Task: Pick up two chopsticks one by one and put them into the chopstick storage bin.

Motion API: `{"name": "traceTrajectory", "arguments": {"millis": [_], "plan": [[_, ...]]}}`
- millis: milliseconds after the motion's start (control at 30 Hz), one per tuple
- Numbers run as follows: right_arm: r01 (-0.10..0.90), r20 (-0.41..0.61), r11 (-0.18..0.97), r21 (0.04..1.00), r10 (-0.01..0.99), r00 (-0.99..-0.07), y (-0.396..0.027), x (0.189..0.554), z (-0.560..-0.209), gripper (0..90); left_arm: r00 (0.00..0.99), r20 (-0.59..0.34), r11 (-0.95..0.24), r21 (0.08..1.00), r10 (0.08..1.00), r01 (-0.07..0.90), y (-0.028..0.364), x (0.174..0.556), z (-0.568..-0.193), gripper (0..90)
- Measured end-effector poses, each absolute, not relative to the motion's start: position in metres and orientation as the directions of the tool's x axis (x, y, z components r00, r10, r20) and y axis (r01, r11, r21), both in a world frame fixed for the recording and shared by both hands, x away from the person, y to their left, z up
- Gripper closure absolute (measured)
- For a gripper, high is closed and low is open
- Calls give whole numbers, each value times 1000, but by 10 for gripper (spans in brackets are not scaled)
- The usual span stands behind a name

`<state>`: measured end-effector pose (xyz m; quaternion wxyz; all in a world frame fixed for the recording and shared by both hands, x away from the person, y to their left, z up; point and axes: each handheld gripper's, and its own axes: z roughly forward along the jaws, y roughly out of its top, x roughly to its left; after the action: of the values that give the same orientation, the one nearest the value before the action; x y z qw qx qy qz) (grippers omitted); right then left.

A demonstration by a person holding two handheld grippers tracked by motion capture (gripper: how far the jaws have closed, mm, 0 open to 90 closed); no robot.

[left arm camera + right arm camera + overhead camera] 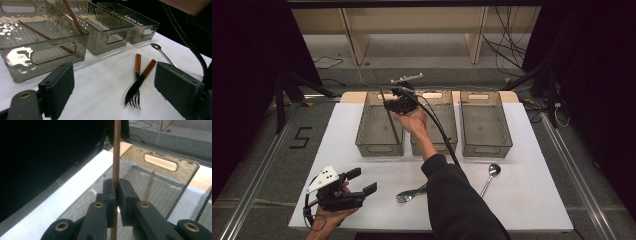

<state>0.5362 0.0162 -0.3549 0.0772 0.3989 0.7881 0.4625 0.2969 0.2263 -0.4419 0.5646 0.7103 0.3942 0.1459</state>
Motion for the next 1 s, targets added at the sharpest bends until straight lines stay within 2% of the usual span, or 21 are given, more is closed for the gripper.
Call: {"name": "traceTrajectory", "arguments": {"millis": [467,833,1000], "plan": [[595,248,276,755,719,-649,17,538,-374,840,648,-237,-51,918,724,393,227,297,-442,160],[598,254,278,752,714,-652,10,535,-367,687,647,-237,-52,917,724,395,227,297,-442,159],[571,254,284,770,684,-684,-2,527,-353,580,646,-236,-54,917,726,396,227,297,-442,160]]}}
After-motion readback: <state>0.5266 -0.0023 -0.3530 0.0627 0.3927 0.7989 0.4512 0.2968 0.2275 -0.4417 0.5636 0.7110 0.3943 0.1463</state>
